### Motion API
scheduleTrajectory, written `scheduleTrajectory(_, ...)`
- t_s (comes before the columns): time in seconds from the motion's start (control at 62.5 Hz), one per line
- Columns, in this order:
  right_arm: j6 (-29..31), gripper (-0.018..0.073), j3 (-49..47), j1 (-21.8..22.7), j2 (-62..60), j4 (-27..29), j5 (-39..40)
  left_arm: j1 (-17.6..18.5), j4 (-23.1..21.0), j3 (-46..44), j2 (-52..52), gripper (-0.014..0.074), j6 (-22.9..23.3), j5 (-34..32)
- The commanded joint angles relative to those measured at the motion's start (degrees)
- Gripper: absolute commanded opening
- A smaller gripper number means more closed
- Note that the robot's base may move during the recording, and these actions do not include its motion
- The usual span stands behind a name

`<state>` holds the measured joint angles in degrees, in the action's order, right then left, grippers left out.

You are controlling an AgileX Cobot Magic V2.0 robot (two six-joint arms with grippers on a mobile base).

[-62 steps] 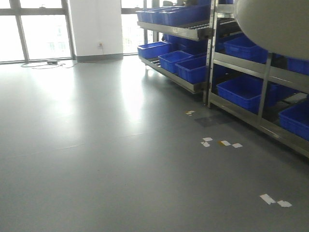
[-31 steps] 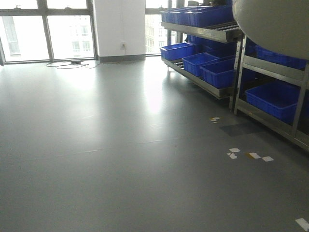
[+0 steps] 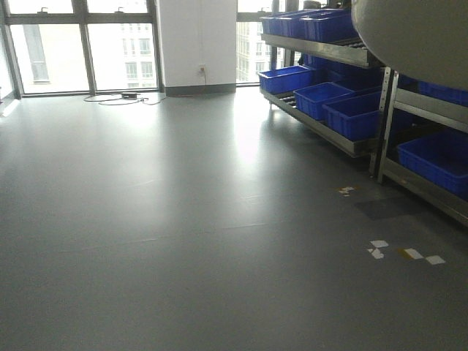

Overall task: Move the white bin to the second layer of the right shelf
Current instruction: 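Keep driving toward the window wall with the bin in the right gripper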

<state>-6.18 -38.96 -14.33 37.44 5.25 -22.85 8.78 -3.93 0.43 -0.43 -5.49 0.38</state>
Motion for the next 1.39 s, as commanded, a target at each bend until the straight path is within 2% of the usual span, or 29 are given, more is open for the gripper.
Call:
scheduleTrajectory(0.0, 0.1, 0.0057, -1.8, 0.4, 0.1, 0.2, 6.0, 0.2, -0.3, 1.9, -0.8, 0.0085, 0.4, -5.0)
scheduleTrajectory(1.377, 0.1, 0.0057, -1.8, 0.4, 0.1, 0.2, 6.0, 0.2, -0.3, 1.9, -0.8, 0.0085, 0.4, -5.0)
